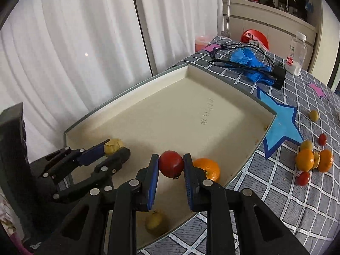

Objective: Organize fruits

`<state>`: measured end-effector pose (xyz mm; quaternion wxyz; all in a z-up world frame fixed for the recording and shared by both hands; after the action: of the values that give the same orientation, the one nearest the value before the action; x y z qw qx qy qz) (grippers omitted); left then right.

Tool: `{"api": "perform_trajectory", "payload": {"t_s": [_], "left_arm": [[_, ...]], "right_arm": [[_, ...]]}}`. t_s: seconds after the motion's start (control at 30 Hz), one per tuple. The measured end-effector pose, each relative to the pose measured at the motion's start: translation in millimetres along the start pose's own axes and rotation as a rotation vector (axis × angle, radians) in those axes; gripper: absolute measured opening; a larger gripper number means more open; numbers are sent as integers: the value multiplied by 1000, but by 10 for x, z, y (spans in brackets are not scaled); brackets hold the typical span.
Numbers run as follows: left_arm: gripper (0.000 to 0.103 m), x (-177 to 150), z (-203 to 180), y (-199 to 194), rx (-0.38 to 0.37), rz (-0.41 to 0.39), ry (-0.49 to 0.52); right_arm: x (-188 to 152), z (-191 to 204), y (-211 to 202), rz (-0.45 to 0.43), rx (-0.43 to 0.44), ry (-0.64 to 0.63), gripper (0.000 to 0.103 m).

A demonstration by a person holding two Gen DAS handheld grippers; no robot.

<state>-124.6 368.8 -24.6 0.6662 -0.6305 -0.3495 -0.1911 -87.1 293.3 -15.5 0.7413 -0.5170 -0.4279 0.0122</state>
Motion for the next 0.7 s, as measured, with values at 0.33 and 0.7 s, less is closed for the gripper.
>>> {"api": "perform_trajectory", "payload": {"t_s": [0.33,0.7], "left_arm": [[81,15,-98,-114,21,-40,36],[82,84,-414,-359,-8,-56,75]], "right_arm": [[52,-58,-229,-83,-49,-4,99],[-340,-978,-422,-39,-57,237,102]]}}
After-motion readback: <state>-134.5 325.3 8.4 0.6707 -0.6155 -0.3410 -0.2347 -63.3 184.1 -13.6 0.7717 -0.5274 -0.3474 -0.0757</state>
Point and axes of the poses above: each gripper's, at about its wrist camera, not at the fingertips, and y roughly the way its jaws point, z to its left, x to its top, the point moved 6 cm from there along y, roughly the way its jaws point, and after that the axes turned 1 degree about z, right-handed, at the moved point
